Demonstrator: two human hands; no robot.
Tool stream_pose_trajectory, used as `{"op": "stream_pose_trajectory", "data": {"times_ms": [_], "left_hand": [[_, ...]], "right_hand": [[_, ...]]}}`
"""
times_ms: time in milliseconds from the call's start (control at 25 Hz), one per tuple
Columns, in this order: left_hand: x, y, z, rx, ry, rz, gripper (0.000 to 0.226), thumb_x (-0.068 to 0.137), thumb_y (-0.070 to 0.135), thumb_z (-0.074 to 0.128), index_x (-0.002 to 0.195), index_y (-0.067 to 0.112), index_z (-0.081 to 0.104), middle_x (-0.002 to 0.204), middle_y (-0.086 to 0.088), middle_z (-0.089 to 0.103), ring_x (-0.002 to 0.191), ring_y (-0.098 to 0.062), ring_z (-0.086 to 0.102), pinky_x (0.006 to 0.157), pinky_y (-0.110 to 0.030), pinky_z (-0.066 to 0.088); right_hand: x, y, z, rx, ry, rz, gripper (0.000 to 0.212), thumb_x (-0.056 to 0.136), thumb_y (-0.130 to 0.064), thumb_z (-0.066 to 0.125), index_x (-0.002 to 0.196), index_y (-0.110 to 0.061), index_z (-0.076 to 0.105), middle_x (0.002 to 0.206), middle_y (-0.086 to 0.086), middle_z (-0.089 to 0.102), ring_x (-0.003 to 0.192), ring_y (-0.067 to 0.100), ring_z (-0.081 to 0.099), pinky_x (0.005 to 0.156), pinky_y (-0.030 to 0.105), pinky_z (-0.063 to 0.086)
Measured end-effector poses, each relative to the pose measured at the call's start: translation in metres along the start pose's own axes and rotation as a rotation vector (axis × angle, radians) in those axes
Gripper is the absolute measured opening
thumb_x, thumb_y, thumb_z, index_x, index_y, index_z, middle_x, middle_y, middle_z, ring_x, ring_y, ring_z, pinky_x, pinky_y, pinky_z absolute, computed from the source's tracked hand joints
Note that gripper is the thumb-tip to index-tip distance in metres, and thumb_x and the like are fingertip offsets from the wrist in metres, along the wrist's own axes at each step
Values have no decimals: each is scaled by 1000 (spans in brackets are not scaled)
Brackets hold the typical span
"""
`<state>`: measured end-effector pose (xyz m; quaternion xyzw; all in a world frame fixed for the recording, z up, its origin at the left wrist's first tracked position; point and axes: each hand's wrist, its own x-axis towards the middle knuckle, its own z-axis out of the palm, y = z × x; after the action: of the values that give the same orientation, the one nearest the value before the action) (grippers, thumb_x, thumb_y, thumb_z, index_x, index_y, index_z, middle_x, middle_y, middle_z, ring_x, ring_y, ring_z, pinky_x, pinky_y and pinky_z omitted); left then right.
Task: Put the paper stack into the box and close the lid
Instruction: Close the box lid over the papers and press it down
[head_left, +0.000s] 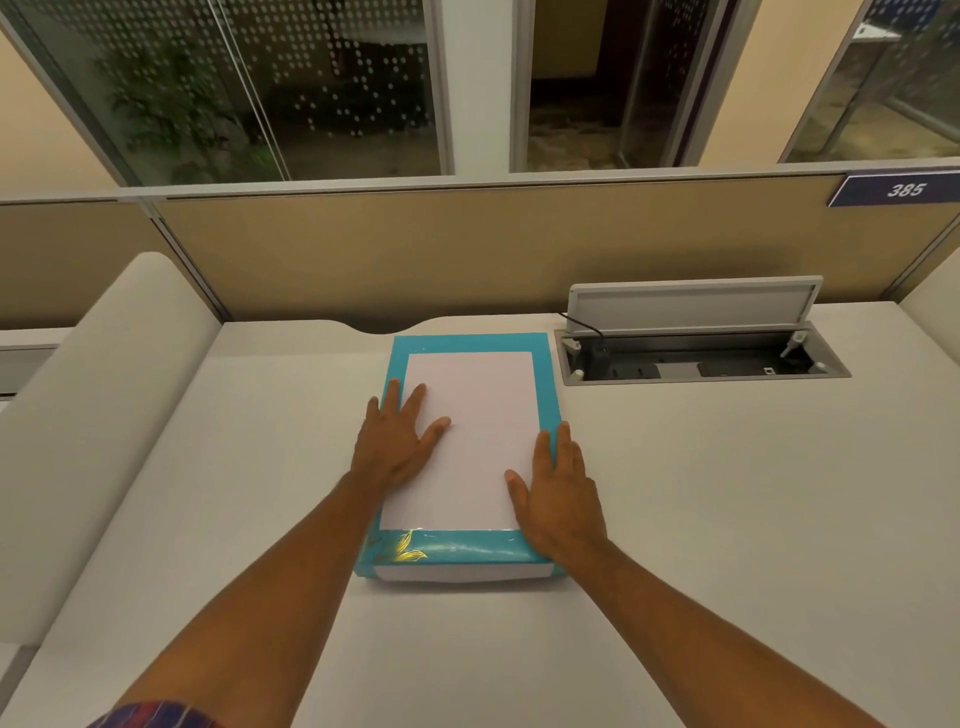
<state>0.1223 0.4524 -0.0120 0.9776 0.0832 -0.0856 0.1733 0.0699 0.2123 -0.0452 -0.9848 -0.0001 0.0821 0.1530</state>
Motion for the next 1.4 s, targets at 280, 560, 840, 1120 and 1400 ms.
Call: {"op": "stream_pose_trajectory", "data": {"times_ms": [280,560,840,1120,1400], "left_hand": [[0,2,9,-24,91,-14,78,100,73,34,166,31,25,178,-6,15,152,-39,39,117,-56,44],[-1,4,14,-9,104,-23,78,101,71,34,166,31,23,178,-5,13,154,-37,37,117,-55,45],[-2,2,16,34,70,-37,80,100,74,30,167,33,16,179,-3,7,160,-39,24,121,-60,39],[-28,18,20,185,103,-44,88,101,73,23,170,21,6,179,-15,1,166,-38,4,134,-56,11],[-76,55,39,254,82,105,90,102,70,23,169,15,0,180,-12,-6,167,-33,-4,136,-51,6]], "right_hand": [[8,9,6,-60,16,-68,87,100,-72,21,168,-19,7,179,10,-3,163,35,18,131,47,17],[14,16,12,-42,30,-88,90,96,-76,15,168,-22,6,179,7,-4,163,34,18,131,46,18],[14,16,12,-83,11,-95,87,100,-72,20,168,-18,10,179,12,0,162,36,21,131,48,17],[8,22,-3,-181,-23,-131,90,97,-75,10,168,-21,-4,179,9,-9,165,35,2,131,55,5],[-7,78,-27,-188,-2,-178,93,95,-77,7,167,-20,-10,179,5,-12,166,31,-4,133,53,2]]}}
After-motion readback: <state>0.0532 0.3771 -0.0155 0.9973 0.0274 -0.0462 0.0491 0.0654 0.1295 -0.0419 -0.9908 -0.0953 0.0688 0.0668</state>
